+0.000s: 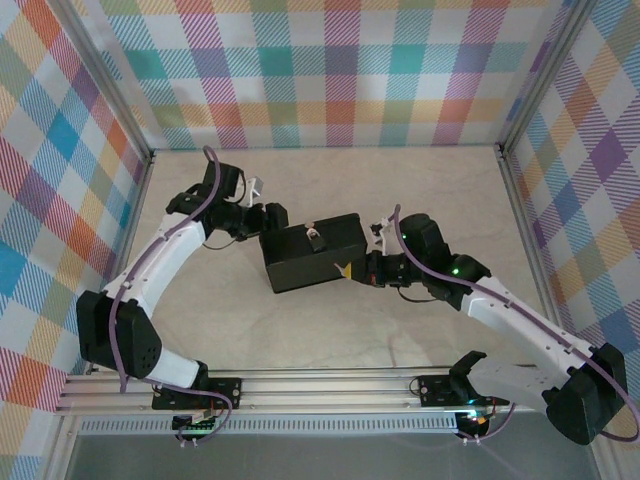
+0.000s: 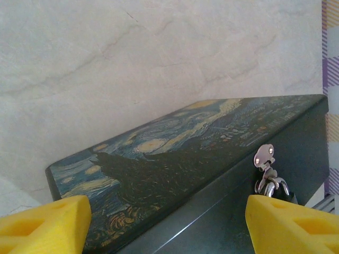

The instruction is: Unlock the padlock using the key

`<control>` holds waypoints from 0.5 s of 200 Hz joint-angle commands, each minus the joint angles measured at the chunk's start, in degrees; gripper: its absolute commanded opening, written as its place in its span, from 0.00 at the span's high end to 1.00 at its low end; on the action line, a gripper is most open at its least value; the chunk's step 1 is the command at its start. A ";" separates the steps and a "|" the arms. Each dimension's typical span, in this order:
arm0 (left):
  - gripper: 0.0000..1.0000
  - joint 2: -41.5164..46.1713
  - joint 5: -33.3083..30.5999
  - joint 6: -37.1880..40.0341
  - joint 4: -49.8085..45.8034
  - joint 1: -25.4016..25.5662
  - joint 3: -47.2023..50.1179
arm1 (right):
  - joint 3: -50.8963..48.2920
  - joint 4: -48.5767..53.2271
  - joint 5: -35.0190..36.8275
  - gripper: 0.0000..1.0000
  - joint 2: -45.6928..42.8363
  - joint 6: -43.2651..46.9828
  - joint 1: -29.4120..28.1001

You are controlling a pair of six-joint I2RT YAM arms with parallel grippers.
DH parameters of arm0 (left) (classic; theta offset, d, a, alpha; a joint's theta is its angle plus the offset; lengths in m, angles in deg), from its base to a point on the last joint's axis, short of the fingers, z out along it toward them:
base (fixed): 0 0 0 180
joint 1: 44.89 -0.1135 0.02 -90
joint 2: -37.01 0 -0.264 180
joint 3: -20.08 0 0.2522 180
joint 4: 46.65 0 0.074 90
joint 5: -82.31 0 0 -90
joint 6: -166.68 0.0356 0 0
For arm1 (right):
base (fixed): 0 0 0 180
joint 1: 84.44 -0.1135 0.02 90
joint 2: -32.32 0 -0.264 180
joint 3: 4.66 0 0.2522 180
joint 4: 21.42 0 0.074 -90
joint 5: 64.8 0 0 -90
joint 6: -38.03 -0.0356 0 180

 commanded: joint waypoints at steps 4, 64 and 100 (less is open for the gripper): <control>0.24 2.18 2.69 -0.21 0.17 1.01 2.13 | -0.66 -1.32 0.90 0.99 -0.37 -0.32 -0.21; 0.25 3.84 -1.44 -3.28 0.17 9.68 3.23 | -2.27 -3.17 -0.03 1.00 -1.44 -0.35 0.72; 0.26 4.18 -9.15 3.42 -5.98 9.73 -3.54 | -4.61 -2.84 -5.41 1.00 -4.34 1.11 6.58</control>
